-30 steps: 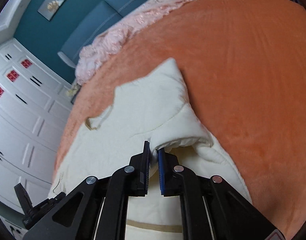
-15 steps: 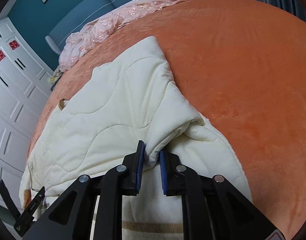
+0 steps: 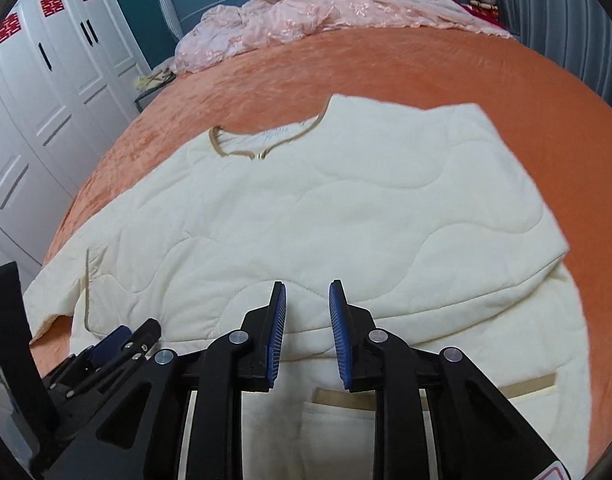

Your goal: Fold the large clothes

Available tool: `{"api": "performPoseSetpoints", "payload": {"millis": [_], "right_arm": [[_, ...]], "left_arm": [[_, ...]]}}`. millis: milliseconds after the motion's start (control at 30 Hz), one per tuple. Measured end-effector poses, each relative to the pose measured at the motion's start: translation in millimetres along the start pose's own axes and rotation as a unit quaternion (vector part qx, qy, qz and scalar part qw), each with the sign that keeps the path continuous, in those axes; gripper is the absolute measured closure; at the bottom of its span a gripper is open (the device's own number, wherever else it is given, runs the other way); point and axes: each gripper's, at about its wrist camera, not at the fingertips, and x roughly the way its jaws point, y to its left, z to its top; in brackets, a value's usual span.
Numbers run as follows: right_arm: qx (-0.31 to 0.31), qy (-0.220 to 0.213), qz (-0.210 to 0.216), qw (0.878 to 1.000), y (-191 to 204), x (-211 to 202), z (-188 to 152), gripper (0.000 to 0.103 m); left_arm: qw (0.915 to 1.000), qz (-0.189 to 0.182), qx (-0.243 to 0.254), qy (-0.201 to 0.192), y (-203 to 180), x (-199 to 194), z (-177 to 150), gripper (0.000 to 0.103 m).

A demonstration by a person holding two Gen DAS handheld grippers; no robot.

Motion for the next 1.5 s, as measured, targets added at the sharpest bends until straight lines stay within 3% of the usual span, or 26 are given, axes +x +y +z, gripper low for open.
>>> {"api": "performPoseSetpoints", "payload": {"millis": [100,333,533,733,1133,1200,1267,1333,1400,1467,1500], "right_arm": [[-0.006,-0.002,-0.024,1.000,3,14,-18,0.082],[-0.025,-0.033,-0.052,0.998,9,18,-31,0.082],[-0.056,-0.035,-0.109,0.992,27,20,-32,0.082],[-0.070,-0.037,-0.139,0.987,35,23,-31,0.082],[-0.075,-0.039,-0.150,0.985,40,21,-34,0.082],[-0.074,-0.039,-0.149,0.985,40,18,-34,0.081],[-0.071,-0.039,-0.149,0.986,41,13,-33,0.080],[-0.049,-0.039,-0.143,0.988,41,3,-32,0.075],[-0.033,-0.056,-0.118,0.991,43,-14,-36,0.070],[-0.039,-0.073,-0.098,0.992,52,-28,-46,0.066],[-0.049,-0.075,-0.092,0.992,59,-34,-51,0.065]], "left_arm": [[0.9995,0.004,0.023,-0.019,-4,2,-8,0.064],[0.9985,-0.006,0.022,-0.050,-3,6,-16,0.062],[0.9980,-0.032,0.006,-0.054,5,5,-17,0.062],[0.9970,-0.052,-0.004,-0.056,10,5,-18,0.060],[0.9951,-0.077,-0.010,-0.060,13,3,-19,0.053],[0.9913,-0.115,-0.024,-0.059,21,-1,-17,0.044],[0.9841,-0.162,-0.053,-0.050,41,-12,-14,0.044],[0.9765,-0.186,-0.098,-0.046,73,-30,-12,0.043],[0.9646,-0.209,-0.148,-0.062,119,-51,-7,0.029],[0.9546,-0.196,-0.206,-0.088,174,-66,-2,0.015],[0.9513,-0.177,-0.234,-0.095,203,-68,1,0.015]]}}
